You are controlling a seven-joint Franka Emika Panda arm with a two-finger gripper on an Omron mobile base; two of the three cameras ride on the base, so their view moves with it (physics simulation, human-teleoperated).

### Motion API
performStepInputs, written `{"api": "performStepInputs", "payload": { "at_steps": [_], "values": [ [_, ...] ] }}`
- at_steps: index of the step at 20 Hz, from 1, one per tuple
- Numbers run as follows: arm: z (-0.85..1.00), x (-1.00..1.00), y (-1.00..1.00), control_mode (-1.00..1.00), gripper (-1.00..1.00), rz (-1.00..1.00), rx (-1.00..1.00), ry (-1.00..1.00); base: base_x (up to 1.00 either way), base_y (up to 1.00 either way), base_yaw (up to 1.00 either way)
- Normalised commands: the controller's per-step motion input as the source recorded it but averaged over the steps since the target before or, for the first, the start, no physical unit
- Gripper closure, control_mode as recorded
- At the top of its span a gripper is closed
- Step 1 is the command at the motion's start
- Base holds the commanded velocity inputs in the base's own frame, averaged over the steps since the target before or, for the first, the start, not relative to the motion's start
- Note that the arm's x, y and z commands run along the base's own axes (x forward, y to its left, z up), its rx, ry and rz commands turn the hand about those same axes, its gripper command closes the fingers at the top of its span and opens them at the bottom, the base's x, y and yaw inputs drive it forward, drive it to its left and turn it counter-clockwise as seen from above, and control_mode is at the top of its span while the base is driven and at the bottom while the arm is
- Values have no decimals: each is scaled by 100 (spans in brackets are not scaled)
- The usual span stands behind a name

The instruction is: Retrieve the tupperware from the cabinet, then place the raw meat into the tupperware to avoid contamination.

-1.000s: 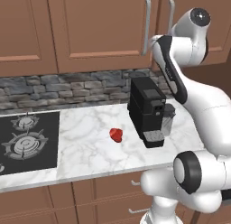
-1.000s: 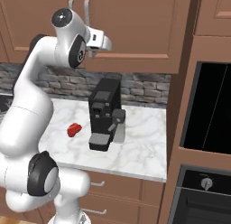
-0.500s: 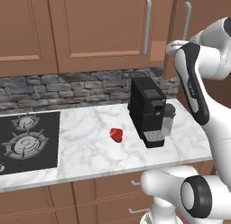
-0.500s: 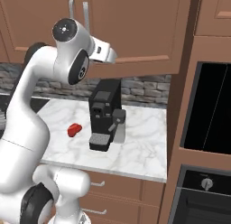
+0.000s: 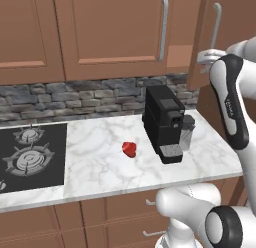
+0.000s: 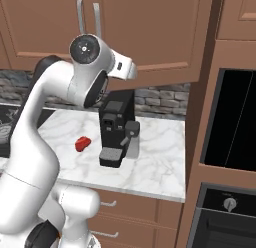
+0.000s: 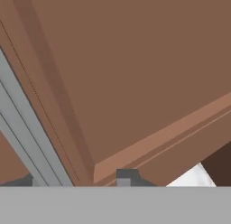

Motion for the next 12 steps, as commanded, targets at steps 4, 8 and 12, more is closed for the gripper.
{"api": "performStepInputs", "payload": {
  "at_steps": [4, 8, 12],
  "values": [
    [1, -19, -41, -100, 100, 1, 5, -1, 0, 0, 0],
    [1, -22, -16, -100, -100, 0, 0, -1, 0, 0, 0],
    [12, -25, -11, -100, -100, -1, 0, -1, 0, 0, 0]
  ]
}}
